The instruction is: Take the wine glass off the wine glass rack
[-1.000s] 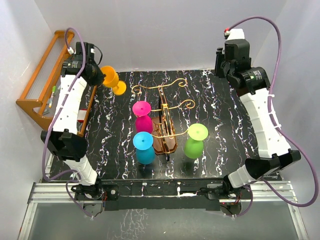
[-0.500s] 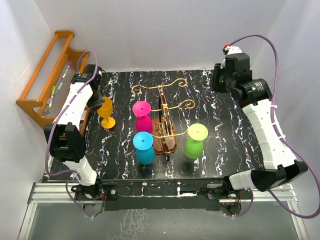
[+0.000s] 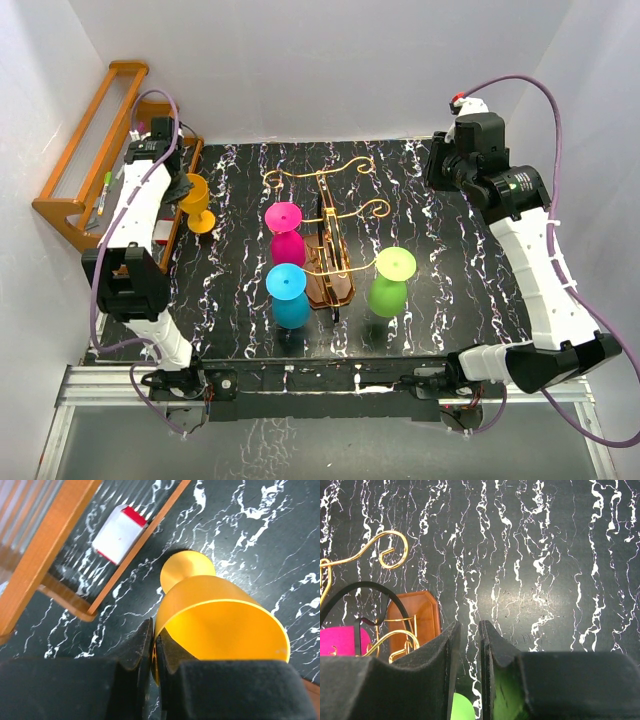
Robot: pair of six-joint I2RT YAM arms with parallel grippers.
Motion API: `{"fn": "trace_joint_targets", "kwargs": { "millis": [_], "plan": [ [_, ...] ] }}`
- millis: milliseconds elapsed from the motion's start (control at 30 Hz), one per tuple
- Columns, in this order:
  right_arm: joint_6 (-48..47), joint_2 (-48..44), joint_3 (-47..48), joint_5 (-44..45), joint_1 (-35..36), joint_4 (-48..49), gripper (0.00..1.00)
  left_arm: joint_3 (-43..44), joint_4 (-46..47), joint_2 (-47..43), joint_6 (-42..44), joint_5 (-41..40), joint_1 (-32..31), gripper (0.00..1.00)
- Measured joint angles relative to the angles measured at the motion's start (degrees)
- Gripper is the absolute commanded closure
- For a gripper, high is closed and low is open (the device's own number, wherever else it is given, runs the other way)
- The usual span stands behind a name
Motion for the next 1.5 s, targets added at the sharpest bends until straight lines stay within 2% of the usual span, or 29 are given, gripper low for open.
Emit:
{"fn": "trace_joint_targets", "kwargs": {
  "millis": [267, 367, 500, 833, 933, 1200, 1367, 1500],
  "plan": [
    [-0.7, -0.8, 0.0, 0.4, 0.0, 0.0, 0.76, 1.9, 3.5, 6.2, -0.1, 6.2, 2.0, 0.90],
    [-1.1, -1.1, 0.0, 0.6, 0.0, 0.0, 0.76, 4.3, 3.9, 9.2, -0.2, 7.2, 2.5, 0.76],
    [-1.3, -1.3, 0.0, 0.9, 0.0, -0.1, 0.76, 5.9, 4.4, 10.9, -0.9, 7.8, 2.8, 0.66],
    [-1.5, -1.2, 0.3, 0.3, 0.0, -0.4, 0.76, 7.4, 5.1, 10.0, -3.8, 11.6, 3.0, 0.57],
    [-1.5, -1.1, 0.9, -0.2, 0.0, -0.5, 0.76, 5.3, 5.4, 6.1, -5.3, 13.8, 3.0, 0.56],
    [-1.9, 0.7, 2.8, -3.1, 0.0, -0.6, 0.75, -4.7, 7.6, -15.7, -8.2, 21.9, 0.0, 0.54],
    [-2.4, 1.0, 3.0, -4.8, 0.0, -0.6, 0.75, -20.3, 19.3, -28.5, -12.9, 40.2, -3.8, 0.50],
    [-2.4, 0.7, 2.7, -5.6, 0.0, -0.5, 0.75, -26.4, 22.0, -31.1, -14.9, 48.9, -5.4, 0.48]
  ]
}}
